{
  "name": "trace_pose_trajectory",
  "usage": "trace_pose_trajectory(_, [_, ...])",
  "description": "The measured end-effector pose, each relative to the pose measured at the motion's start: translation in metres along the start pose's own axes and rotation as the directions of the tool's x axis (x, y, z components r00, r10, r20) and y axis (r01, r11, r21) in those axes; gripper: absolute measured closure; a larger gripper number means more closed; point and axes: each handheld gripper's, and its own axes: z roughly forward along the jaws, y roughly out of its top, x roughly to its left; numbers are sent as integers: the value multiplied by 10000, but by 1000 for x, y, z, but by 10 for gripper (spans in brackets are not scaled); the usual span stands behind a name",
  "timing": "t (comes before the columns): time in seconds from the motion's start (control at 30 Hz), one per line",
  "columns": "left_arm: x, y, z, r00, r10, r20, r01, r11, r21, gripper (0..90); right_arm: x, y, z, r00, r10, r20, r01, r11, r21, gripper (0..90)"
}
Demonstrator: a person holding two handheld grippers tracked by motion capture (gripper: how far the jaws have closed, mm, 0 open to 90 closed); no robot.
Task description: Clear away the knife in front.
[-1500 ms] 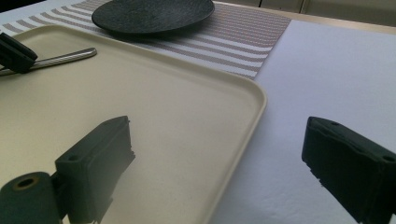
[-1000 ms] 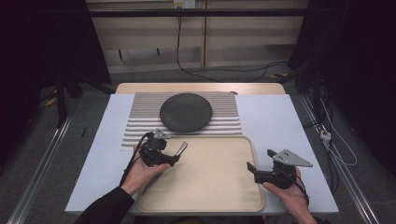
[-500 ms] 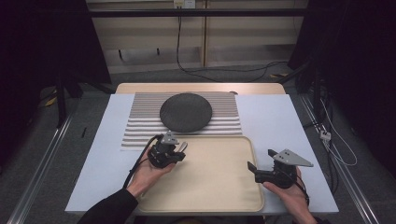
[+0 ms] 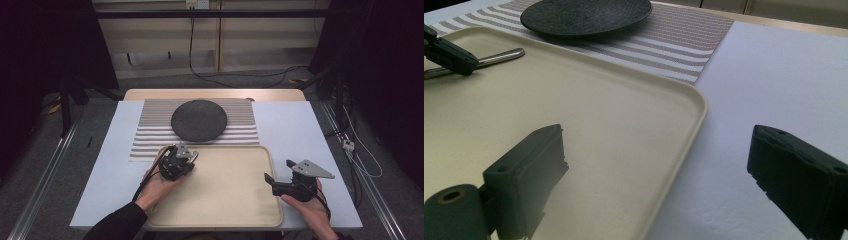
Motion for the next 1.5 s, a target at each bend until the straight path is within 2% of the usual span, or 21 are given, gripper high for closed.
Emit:
trace_pose_trajectory(0.17, [1,0,-2,9992,267,-302,-259,9993,271,900,1,0,0,10000,-39,-28,39,10000,-12,83])
trace_pose_trajectory(0.23, [3,0,-2,9998,-23,-218,29,9997,248,900,1,0,0,10000,-33,-23,33,10000,-2,83])
trace_pose_trajectory(0.33, [5,-1,-4,9998,-95,-169,101,9993,353,900,1,0,0,10000,-41,-24,41,10000,0,83])
trace_pose_trajectory(0.4, [6,-2,-4,9994,-302,-151,305,9993,226,900,1,0,0,10000,-30,-28,30,10000,-4,83])
trace_pose_trajectory(0.43, [7,-2,-5,9996,-237,-136,242,9990,377,900,1,0,0,10000,-25,-27,25,10000,-4,83])
trace_pose_trajectory(0.53, [9,-3,-6,9995,-229,-197,237,9987,440,900,1,0,0,10000,-44,-44,44,10000,-7,83])
trace_pose_trajectory(0.63, [9,-5,-7,9988,-411,-248,418,9987,285,900,1,0,0,10000,-19,-55,19,10000,7,83])
trace_pose_trajectory(0.77, [11,-6,-8,9983,-476,-345,489,9981,364,900,1,0,0,10000,-34,-65,34,10000,3,83])
trace_pose_trajectory(1.07, [18,-11,-13,9971,-715,-254,727,9963,460,900,1,0,1,10000,-38,-83,38,10000,8,83])
trace_pose_trajectory(1.1, [19,-11,-14,9965,-756,-353,773,9959,479,900,1,0,1,10000,-34,-90,34,10000,13,83])
trace_pose_trajectory(1.17, [21,-13,-15,9962,-851,-163,858,9953,456,900,1,0,1,10000,-26,-94,26,10000,7,83])
trace_pose_trajectory(1.5, [25,-10,-14,9950,-953,-290,968,9936,580,900,1,0,2,9999,-21,-108,22,10000,36,83])
